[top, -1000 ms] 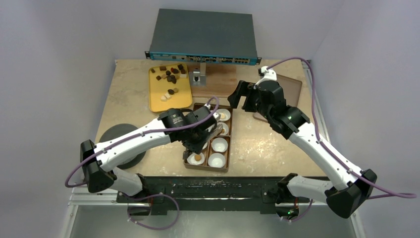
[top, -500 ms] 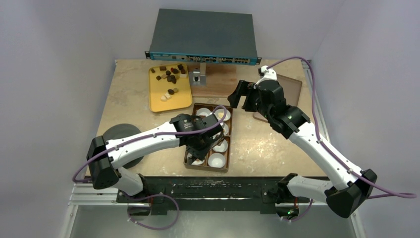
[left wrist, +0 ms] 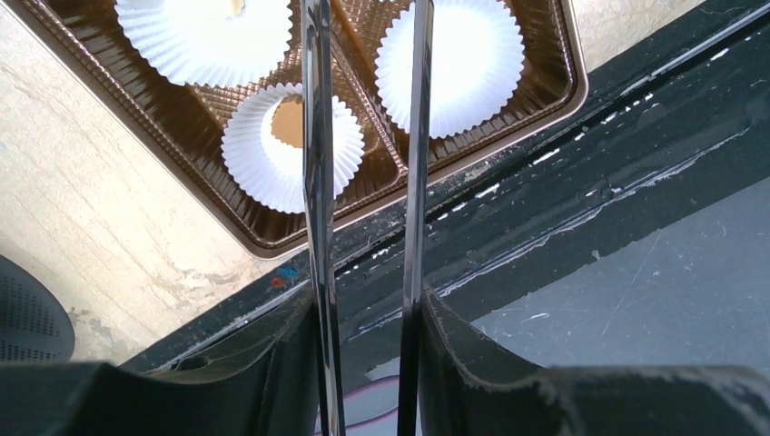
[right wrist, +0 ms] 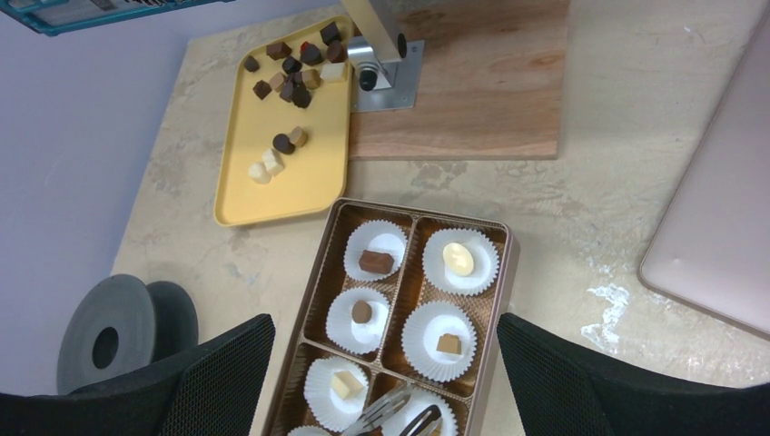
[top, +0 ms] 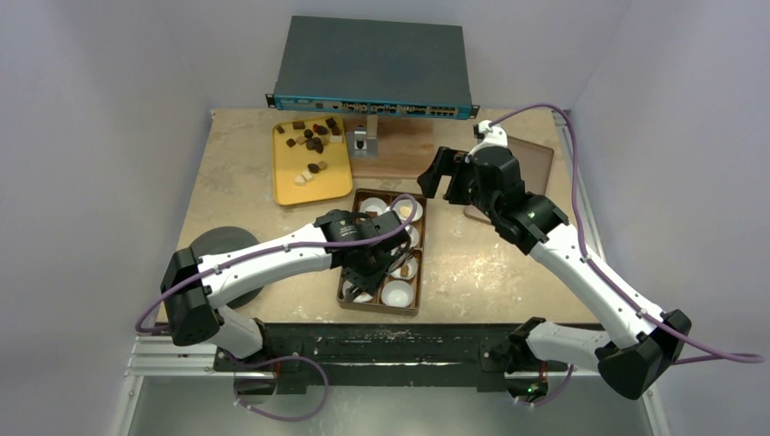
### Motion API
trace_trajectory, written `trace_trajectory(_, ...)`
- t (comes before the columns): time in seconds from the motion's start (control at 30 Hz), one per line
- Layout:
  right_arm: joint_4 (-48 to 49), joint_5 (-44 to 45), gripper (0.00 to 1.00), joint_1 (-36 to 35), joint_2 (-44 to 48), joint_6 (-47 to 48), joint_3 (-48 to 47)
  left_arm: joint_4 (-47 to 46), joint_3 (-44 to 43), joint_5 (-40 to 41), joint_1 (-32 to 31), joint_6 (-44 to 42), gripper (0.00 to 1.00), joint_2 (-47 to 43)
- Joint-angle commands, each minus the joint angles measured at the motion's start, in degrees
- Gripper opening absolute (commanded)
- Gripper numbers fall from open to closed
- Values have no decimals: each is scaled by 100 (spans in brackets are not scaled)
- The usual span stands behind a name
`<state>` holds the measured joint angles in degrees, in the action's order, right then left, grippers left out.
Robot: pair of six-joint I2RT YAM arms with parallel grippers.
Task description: Pack the chocolate
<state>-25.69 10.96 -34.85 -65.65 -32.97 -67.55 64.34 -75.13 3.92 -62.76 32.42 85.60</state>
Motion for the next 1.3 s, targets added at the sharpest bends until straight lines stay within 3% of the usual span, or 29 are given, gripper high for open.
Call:
trace_trajectory(0.0, 119, 45, 89, 1, 26, -16, -123, -37, -57, 145, -34, 107, 37, -88)
trace_trajectory(0.47, 195, -89, 89, -4, 37, -34, -153, 668, -870, 922, 211, 124, 35, -837)
trace_trajectory(0.77, 229, -172, 89, -2, -4, 26, -207, 720, -667, 1462, 1642, -246, 35, -1287)
trace_trajectory(1.0, 267, -278, 89, -1, -9, 87, -232, 228, -371, 1376, 2825, -594, 34, -1249)
trace_trajectory(1.27, 248, -243, 90, -2, 28, 142, -225, -119, -309, 1242, 3593, -793, 33, -879)
